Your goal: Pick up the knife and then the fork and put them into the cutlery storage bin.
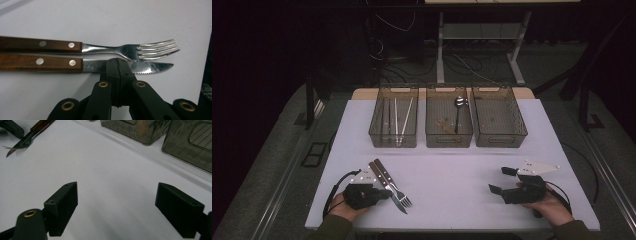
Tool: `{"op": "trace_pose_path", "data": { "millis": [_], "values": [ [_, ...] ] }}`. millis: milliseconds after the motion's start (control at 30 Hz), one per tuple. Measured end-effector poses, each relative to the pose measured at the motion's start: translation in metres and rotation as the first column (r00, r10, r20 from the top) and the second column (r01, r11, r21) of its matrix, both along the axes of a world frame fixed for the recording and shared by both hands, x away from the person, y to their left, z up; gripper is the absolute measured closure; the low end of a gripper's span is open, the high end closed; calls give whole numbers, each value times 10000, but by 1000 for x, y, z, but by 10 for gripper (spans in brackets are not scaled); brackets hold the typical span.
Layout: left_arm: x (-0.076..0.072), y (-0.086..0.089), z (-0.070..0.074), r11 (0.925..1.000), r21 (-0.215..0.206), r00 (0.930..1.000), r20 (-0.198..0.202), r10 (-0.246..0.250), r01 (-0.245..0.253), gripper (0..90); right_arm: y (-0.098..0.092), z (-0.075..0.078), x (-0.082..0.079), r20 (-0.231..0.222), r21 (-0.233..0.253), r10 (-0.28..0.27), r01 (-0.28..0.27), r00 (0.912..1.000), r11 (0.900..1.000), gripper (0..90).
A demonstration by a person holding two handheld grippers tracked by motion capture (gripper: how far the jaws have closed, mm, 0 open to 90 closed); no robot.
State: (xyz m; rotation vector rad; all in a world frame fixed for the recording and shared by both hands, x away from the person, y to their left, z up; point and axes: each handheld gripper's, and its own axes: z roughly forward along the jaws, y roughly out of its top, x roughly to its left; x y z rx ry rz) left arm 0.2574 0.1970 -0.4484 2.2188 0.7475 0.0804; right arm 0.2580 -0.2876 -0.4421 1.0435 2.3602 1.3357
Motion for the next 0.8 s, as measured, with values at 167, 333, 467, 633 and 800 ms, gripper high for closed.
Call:
{"op": "trace_pose_path", "data": {
  "millis": [167, 333, 467, 633, 800],
  "values": [
    [3, -5, 0, 9995, 151, 9996, 97, -280, 279, 890, 0, 0, 0, 19, 10, 34, -34, 10000, 10000, 186],
    [6, -10, 1, 9991, 229, 9992, 181, -350, 346, 889, 2, 0, 0, -12, 5, 69, -69, 10000, 10000, 186],
    [10, -16, 1, 9986, 298, 9988, 236, -434, 427, 889, 3, -1, 1, 11, -39, 58, -58, 10000, 10000, 186],
    [15, -23, 1, 9984, 319, 9985, 271, -475, 466, 889, 3, -1, 1, 43, -37, 94, -94, 9999, 9999, 186],
    [19, -30, 1, 9984, 367, 9984, 349, -435, 422, 889, 4, -2, 2, 11, -37, 108, -108, 9999, 9999, 186]
  ]
}}
